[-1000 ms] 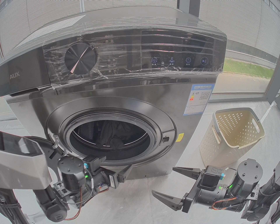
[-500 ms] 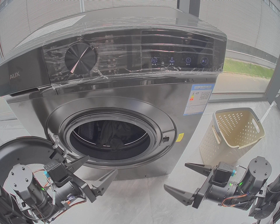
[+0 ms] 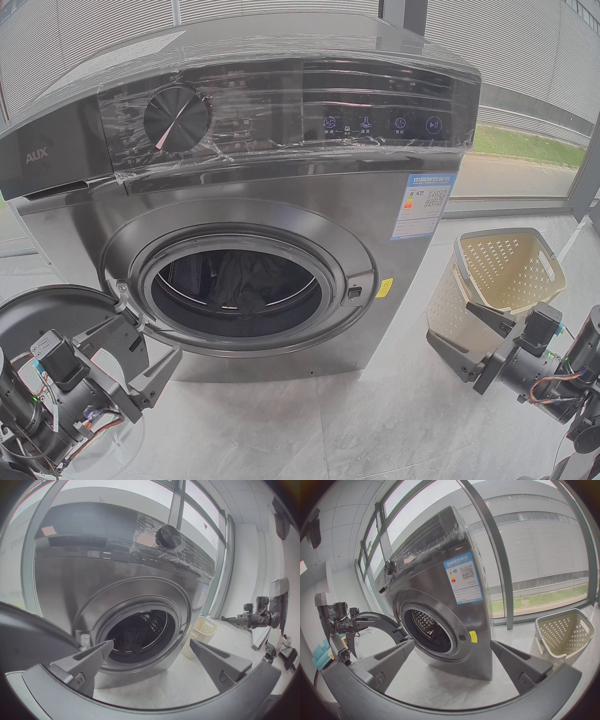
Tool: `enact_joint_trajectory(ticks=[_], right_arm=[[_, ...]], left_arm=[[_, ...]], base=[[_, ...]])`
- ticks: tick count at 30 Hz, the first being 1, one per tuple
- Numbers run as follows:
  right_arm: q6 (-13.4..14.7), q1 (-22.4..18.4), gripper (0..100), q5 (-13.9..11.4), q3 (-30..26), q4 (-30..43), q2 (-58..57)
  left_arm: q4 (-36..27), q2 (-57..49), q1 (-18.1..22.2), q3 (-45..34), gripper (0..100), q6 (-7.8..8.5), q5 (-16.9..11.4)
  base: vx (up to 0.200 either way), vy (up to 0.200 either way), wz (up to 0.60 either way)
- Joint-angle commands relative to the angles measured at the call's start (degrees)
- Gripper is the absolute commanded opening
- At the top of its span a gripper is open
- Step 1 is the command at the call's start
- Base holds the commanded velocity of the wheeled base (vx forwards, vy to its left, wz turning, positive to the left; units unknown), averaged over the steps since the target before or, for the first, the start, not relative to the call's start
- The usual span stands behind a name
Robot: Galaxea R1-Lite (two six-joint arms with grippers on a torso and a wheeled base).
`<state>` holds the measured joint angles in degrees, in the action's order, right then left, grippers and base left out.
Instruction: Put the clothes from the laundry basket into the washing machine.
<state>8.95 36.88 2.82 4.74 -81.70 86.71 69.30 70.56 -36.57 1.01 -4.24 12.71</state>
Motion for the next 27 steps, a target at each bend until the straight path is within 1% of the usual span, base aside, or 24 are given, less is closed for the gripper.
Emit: enact_joint_trajectory(ticks=[1,4,7,9,10,12,13,14,15,16,17,18,20,21,22,25,26,27], right_arm=[[-0.51,-1.81,100,0.00,-2.46,0.84,-6.47],[-0.51,-2.86,100,0.00,-2.81,0.93,-7.70],[-0.60,-3.83,100,0.00,-3.69,0.84,-9.10],[-0.77,-4.18,100,0.00,-4.04,0.84,-9.54],[-2.09,-5.85,100,0.00,-4.74,1.37,-11.48],[-3.06,-8.05,100,-0.18,-4.74,2.07,-13.15],[-4.20,-10.33,100,-0.62,-4.74,2.34,-15.17],[-5.34,-12.88,100,-2.11,-4.74,2.60,-17.37],[-5.87,-14.11,100,-3.17,-4.74,2.95,-18.33],[-5.96,-14.55,100,-3.52,-4.74,3.13,-18.77],[-6.57,-16.84,100,-4.40,-4.74,5.50,-21.85],[-6.84,-17.72,100,-4.40,-4.74,7.61,-23.87],[-7.81,-19.21,100,-4.31,-4.74,14.11,-29.32],[-8.33,-20.53,100,-4.31,-4.74,19.12,-33.71],[-8.60,-21.58,100,-4.31,-4.74,22.02,-36.17],[-8.95,-25.89,100,-4.31,-4.74,33.71,-46.90],[-8.95,-27.74,100,-4.40,-4.74,40.04,-53.49],[-9.04,-29.05,100,-4.40,-4.65,44.17,-57.80]], left_arm=[[-5.67,-9.65,3.26,-1.01,100,2.22,-0.06],[-11.38,-14.22,3.35,-1.01,100,2.40,0.21],[-15.95,-18.44,4.40,-0.92,100,3.19,0.21],[-16.92,-19.41,4.76,-0.84,100,3.19,0.12],[-19.73,-22.22,5.99,-0.75,100,3.19,0.03],[-21.14,-23.71,6.69,-0.75,100,3.28,0.12],[-22.11,-25.30,7.39,-0.75,100,3.28,0.21],[-23.07,-27.76,8.18,-0.75,100,3.28,0.21],[-23.69,-28.99,8.53,-0.84,100,3.28,0.12],[-23.95,-29.51,8.62,-0.84,100,3.28,0.12],[-27.03,-32.33,9.50,-1.01,100,3.19,0.38],[-29.14,-34.00,10.03,-1.01,100,3.19,0.56],[-34.15,-38.83,11.61,-0.92,100,3.36,0.73],[-37.75,-42.52,12.67,-0.92,100,3.54,0.73],[-39.77,-44.72,13.10,-0.92,100,3.71,0.73],[-47.42,-54.04,14.34,-1.01,100,4.33,0.82],[-51.90,-59.92,14.69,-1.01,100,4.86,0.73],[-54.89,-62.91,15.48,-1.01,100,5.38,0.82]], base=[[-0.200,0.000,0.00],[-0.200,0.000,0.00],[-0.200,0.000,0.00],[-0.200,0.000,0.00],[-0.200,0.000,0.00],[-0.200,0.000,0.00],[-0.200,0.000,0.00],[-0.200,0.000,0.00],[-0.200,0.000,0.00],[0.000,0.000,0.00],[0.000,0.000,0.00],[0.000,0.000,0.00],[0.000,0.000,0.00],[0.000,0.000,0.00],[0.000,0.000,0.00],[0.000,0.000,0.00],[0.000,0.000,0.00],[0.000,0.000,0.00]])
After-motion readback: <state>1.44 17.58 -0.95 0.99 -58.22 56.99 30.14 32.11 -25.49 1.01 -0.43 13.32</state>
